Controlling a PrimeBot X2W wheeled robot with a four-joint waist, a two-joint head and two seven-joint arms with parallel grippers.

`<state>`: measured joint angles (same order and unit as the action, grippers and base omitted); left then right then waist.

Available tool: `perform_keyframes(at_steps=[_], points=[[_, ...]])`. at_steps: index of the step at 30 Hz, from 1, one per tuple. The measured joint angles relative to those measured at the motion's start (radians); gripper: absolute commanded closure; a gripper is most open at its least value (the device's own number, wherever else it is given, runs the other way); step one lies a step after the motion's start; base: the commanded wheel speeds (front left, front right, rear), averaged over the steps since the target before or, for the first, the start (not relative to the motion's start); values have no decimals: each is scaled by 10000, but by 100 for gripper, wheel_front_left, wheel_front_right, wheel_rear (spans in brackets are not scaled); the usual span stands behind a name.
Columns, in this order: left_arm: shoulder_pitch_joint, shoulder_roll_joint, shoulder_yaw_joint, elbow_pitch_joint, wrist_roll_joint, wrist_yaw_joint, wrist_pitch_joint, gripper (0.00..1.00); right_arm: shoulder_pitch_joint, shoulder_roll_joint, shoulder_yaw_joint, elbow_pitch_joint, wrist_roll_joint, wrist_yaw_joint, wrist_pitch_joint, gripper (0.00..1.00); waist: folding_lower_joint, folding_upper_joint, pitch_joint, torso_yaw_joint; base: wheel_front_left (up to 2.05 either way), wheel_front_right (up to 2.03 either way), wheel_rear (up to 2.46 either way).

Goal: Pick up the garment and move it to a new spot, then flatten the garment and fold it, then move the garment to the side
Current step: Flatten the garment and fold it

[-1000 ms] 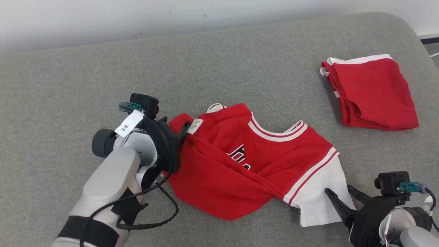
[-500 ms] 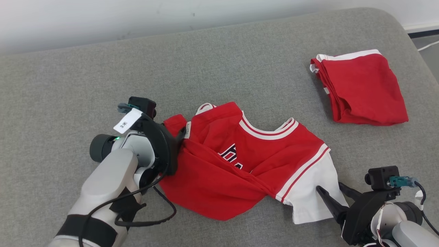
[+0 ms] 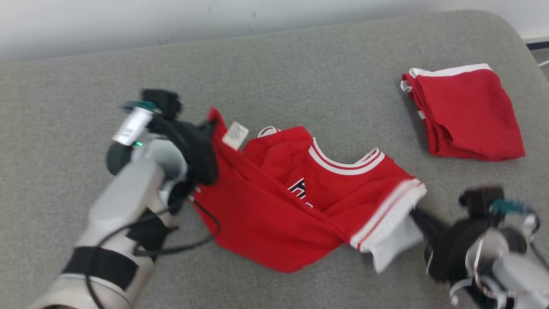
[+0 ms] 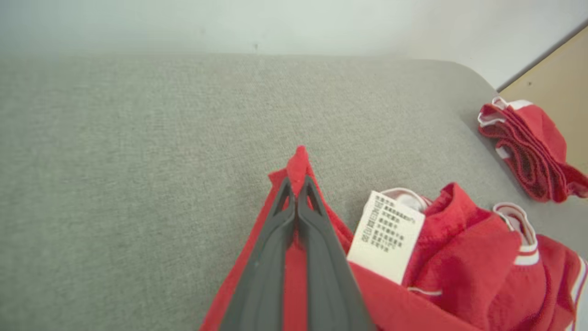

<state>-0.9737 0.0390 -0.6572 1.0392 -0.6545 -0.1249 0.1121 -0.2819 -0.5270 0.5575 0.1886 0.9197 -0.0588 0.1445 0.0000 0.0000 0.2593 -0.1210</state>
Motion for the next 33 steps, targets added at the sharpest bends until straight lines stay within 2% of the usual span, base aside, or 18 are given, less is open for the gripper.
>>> perform_keyframes(at_steps=[8,13,17,23,29,33], points=[[-905,951,1045,-309,-692,0,-1193,100,-1728,75,-548,-4,-111,606,-593,100,0,0,-222,386,0,0,0],[-1382,1452,1383,-372,-752,2,-1837,100,-3502,495,-527,662,-408,991,-706,100,0,0,-344,677,0,0,0],[-1615,1463,1572,-568,-951,2,-2360,100,-4754,911,-688,1202,-500,1212,-1049,100,1,-1,-502,851,0,0,0],[-1280,1356,805,-926,-926,0,-2232,100,-4823,957,-458,2127,-483,1430,-1066,100,1,0,-785,1131,0,0,0],[-158,1768,127,-1563,-1047,0,-1498,100,-4800,1003,-77,2520,-190,1572,-437,100,1,0,-748,1230,0,0,0],[-291,1933,40,-1639,-1258,2,-796,100,-5114,1162,88,2968,-25,1645,255,100,0,-1,-437,1169,0,0,0]])
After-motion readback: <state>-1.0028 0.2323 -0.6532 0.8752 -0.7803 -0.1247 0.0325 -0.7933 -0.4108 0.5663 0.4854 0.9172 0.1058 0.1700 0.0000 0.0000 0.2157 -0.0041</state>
